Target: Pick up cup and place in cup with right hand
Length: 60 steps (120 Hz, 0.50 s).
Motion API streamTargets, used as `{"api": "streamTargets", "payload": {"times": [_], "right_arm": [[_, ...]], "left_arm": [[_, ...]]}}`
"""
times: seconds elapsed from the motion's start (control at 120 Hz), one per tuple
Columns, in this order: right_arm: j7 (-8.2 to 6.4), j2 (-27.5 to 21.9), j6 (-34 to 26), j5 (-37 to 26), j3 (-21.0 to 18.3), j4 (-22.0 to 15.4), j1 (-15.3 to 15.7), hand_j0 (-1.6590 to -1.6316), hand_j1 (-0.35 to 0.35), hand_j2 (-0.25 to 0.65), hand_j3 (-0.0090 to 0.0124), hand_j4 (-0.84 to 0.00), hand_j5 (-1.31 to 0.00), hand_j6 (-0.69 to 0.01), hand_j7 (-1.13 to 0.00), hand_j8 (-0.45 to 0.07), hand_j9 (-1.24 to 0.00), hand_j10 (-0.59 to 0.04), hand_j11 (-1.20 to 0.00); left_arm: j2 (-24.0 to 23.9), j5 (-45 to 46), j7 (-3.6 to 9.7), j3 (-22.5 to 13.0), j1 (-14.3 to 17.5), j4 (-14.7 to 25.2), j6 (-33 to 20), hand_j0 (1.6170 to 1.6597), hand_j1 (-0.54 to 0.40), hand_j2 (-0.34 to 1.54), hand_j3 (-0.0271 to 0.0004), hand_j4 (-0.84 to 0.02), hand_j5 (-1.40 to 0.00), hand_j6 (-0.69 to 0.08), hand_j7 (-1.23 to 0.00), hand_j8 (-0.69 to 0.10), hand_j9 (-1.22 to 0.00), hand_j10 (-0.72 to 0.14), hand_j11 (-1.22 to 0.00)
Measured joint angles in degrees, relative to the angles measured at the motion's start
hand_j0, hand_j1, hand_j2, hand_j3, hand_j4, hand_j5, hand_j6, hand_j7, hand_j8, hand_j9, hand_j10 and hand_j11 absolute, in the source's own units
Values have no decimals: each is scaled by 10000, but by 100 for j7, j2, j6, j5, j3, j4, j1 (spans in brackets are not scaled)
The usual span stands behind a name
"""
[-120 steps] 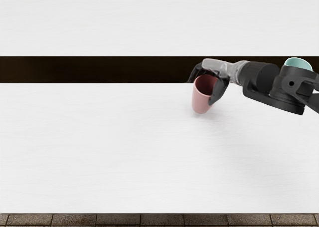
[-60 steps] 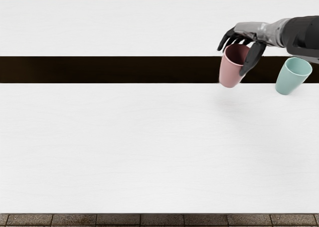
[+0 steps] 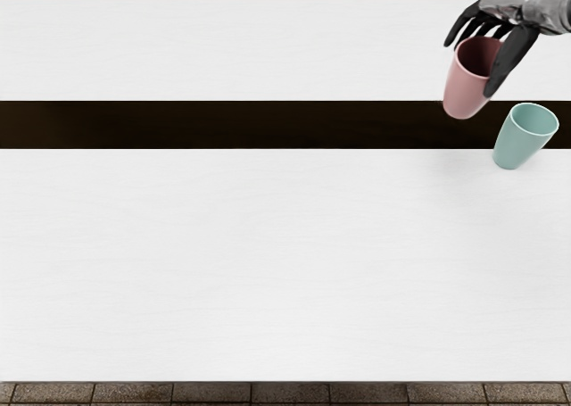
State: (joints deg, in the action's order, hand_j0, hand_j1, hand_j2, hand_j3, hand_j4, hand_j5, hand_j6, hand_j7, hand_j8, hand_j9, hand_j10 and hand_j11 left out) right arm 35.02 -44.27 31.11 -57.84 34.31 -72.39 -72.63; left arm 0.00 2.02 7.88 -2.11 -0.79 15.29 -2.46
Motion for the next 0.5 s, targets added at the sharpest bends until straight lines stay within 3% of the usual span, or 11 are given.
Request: {"api": "streamTargets", "payload": {"times": [0.133, 0.35, 0.5], "right_arm": [[-1, -219, 115, -1, 4, 42, -80, -16581, 1544, 3209, -1, -4290, -6175, -3922, -5935, -2895, -6017, -3529, -5879], [-1, -344, 107, -18, 3, 206, -96, -16565, 1060, 1277, -4, -4398, -6155, -3835, -5961, -2853, -5930, -3472, -5940], [-2, -335, 8, -29, -12, 458, -77, -16560, 940, 1126, -5, -4492, -6183, -3915, -6024, -2933, -5958, -3562, -5998]], "left_arm": [[0, 0, 1, 0, 0, 0, 0, 16581, 3491, -3, 1, -1, 2, 0, 2, 0, 2, 0, 2], [0, 0, 1, 0, 0, 2, 0, 16581, 3490, -2, 0, 0, 1, 0, 1, 0, 1, 0, 1], [0, 0, -1, 0, 0, 1, 0, 16581, 3490, -1, 0, 0, 0, 0, 0, 0, 0, 0, 0]]}}
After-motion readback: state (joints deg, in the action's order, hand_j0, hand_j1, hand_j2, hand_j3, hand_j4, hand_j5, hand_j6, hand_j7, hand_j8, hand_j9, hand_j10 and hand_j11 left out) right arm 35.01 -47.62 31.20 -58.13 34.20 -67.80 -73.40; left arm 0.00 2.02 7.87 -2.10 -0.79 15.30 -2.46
